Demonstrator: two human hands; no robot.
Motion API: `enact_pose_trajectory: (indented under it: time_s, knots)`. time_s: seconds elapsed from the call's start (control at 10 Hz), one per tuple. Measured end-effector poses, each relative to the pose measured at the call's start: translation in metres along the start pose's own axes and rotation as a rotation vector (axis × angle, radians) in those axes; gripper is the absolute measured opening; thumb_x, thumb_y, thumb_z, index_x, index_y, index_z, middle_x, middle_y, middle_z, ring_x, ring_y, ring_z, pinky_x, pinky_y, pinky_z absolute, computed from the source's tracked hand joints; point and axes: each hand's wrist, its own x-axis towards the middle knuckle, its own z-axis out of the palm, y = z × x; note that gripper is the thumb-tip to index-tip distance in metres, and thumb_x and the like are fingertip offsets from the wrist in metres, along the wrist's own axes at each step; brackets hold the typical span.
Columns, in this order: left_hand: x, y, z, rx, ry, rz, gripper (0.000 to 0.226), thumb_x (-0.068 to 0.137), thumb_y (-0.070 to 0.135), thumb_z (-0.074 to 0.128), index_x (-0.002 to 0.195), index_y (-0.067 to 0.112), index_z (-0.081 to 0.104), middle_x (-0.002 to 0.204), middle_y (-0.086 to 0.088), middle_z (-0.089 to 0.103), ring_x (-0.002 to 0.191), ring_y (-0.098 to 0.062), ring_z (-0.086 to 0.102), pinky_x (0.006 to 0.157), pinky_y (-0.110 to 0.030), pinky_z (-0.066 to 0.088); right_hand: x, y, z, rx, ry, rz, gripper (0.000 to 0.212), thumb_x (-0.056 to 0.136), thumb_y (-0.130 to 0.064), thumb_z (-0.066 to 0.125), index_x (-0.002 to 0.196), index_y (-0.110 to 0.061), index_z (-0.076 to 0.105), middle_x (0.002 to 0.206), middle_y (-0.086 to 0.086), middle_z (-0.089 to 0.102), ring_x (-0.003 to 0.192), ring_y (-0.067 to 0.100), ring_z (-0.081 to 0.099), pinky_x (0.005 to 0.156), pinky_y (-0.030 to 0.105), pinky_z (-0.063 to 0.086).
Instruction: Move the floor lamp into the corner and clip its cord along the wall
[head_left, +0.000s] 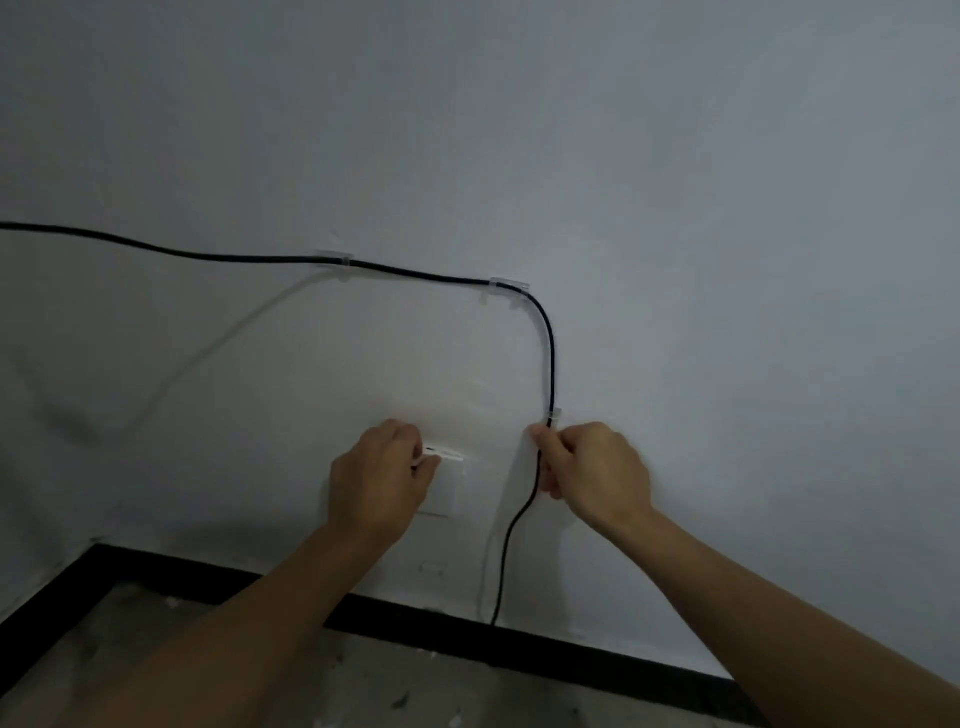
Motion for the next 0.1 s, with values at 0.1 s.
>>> enact_pose_trajectory:
  time_s: [0.1]
  knots:
    - [0.003, -0.0032, -0.0007, 0.052, -0.023, 0.034, 0.024, 0.078, 0.034, 0.068, 0.073, 0.013, 0.059, 0.08, -0.008, 0.063, 0.078, -0.031, 0.062, 0.059, -0.039, 0.051, 0.0066, -0.0158, -0.026, -0.112, -0.107, -0.023, 0.055, 0.086, -0.061, 0.05, 0.057, -0.018, 0.067, 0.051, -0.007, 0.069, 0.059, 0.008, 0.068, 0.076, 0.034, 0.057]
